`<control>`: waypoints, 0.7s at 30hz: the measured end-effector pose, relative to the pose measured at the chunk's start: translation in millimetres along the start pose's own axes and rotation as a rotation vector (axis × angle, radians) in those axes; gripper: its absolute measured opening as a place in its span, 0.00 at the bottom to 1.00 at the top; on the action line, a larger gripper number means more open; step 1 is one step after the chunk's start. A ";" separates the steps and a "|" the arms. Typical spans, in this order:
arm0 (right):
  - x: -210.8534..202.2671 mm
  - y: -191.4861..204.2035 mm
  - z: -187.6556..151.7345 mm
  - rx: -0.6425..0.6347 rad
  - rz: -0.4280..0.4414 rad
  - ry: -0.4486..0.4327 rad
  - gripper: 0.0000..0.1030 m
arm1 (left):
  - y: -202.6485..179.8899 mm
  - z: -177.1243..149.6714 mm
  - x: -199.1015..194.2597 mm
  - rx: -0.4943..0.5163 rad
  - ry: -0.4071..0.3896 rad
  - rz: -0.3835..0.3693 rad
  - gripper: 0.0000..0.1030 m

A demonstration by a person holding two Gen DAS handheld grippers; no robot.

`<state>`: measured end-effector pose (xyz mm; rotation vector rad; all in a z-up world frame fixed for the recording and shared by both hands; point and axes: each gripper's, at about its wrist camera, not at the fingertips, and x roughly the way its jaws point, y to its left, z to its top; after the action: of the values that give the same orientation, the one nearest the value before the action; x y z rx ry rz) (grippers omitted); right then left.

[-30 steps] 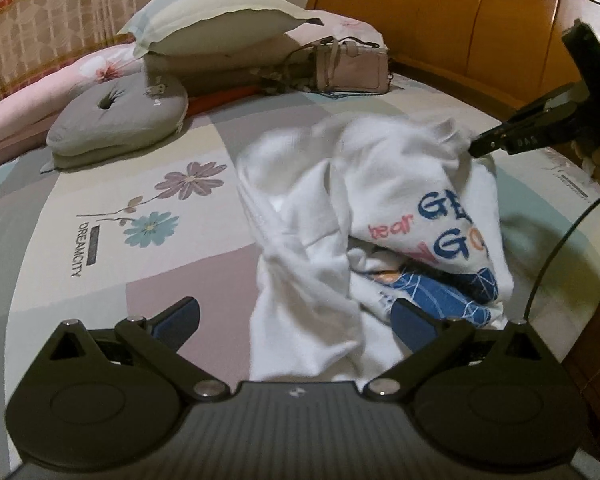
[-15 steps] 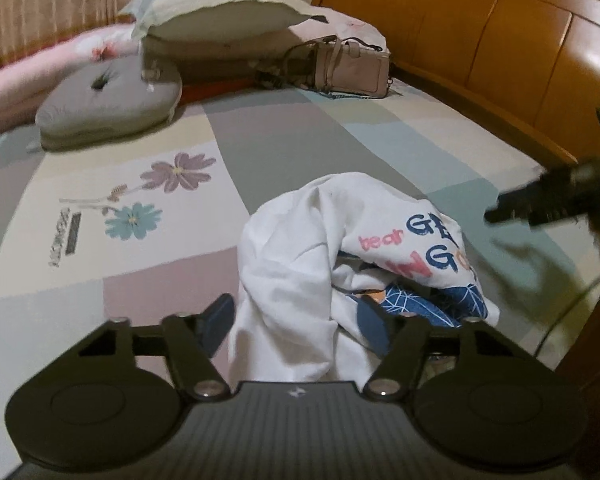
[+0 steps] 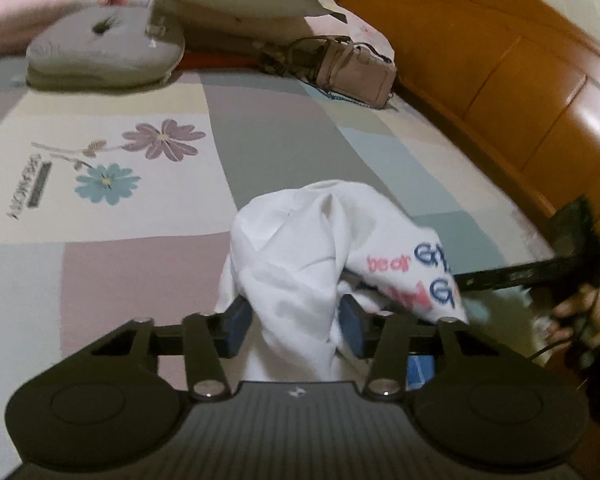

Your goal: Fold clothes

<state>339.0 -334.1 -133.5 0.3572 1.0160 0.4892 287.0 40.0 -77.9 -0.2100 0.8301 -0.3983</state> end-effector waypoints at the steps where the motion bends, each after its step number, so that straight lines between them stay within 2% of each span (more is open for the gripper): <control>1: 2.7 -1.9 2.1 0.017 0.027 -0.011 0.70 | 0.7 0.7 1.1 -0.003 -0.005 0.007 0.40; 2: 5.3 -2.5 3.7 0.025 0.044 -0.022 0.70 | 0.0 1.1 1.6 0.006 -0.009 0.011 0.38; 4: 10.8 -1.6 6.8 0.023 0.055 -0.032 0.68 | -2.4 2.0 1.5 0.031 -0.022 0.013 0.23; 5: 12.8 1.4 8.0 0.003 0.049 -0.035 0.55 | -3.4 3.0 0.6 0.039 -0.030 0.017 0.21; 6: 15.1 4.1 9.4 -0.014 0.040 -0.035 0.23 | -4.3 4.2 -0.5 0.046 -0.039 0.023 0.17; 7: 18.4 5.6 11.4 -0.025 0.027 -0.024 0.08 | -4.5 6.0 -2.1 0.050 -0.050 0.032 0.13; 14: 3.5 13.5 27.9 -0.107 -0.052 -0.098 0.06 | 1.3 28.3 -13.7 0.097 -0.102 0.112 0.06; 21: -23.8 29.8 67.9 -0.277 -0.211 -0.152 0.05 | 19.2 71.1 -5.7 0.165 -0.123 0.217 0.05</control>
<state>381.3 -326.1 -68.6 0.0384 0.8143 0.3988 342.0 61.7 -33.6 0.0092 0.6868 -0.2453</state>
